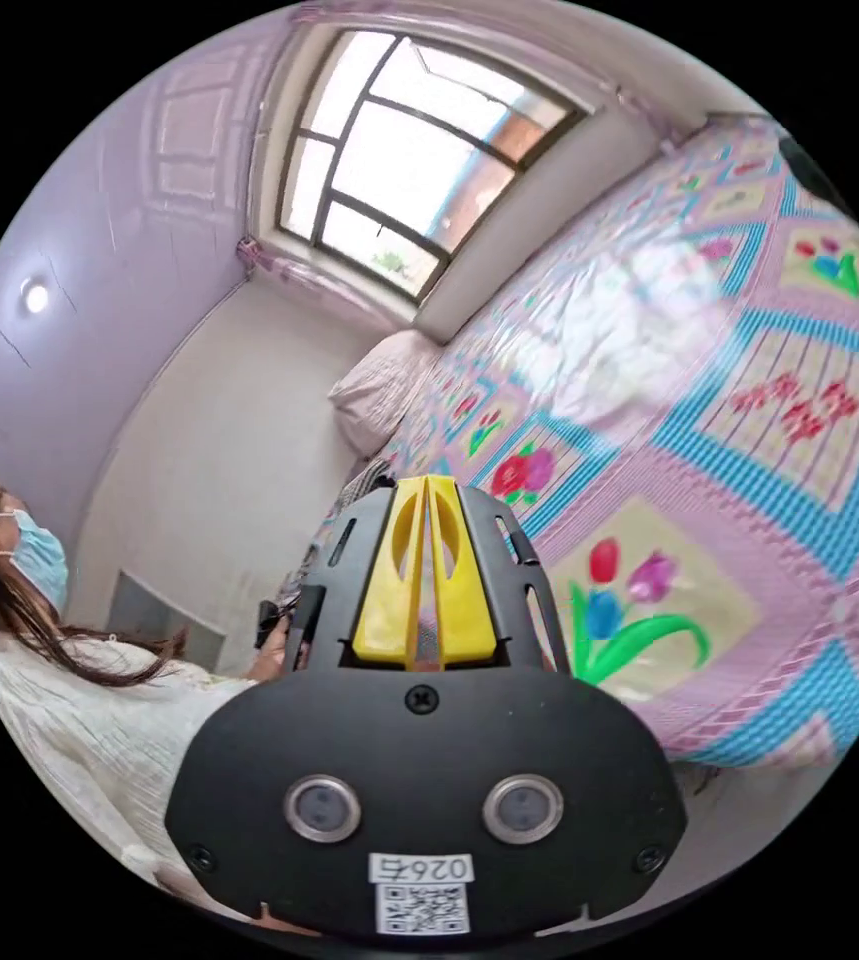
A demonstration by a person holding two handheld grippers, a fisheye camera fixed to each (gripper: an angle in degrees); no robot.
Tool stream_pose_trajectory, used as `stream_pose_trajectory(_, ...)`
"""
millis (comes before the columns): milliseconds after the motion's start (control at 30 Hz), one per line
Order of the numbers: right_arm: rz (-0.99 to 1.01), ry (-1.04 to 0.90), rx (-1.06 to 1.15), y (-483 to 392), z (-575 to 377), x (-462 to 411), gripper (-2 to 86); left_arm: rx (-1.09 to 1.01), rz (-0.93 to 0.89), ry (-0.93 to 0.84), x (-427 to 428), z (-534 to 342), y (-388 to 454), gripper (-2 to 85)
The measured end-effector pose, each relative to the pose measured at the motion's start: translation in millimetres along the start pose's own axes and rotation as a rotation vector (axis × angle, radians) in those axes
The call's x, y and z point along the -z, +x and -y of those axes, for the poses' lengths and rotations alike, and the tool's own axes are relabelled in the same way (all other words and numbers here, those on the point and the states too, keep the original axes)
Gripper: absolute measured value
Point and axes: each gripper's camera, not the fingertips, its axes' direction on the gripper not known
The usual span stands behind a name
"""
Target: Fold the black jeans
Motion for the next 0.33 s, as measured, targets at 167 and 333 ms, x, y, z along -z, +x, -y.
stream_pose_trajectory(167,0.04,-0.171,-0.056,24.4,-21.5,-41.1,-0.9,0.106,0.029,0.114,45.0,-1.5,-12.6,-1.0)
stream_pose_trajectory(333,0.003,-0.241,-0.021,65.9,-5.6,-37.8,-0.9,0.199,-0.015,0.225,56.6,-1.0,-0.3,-1.0)
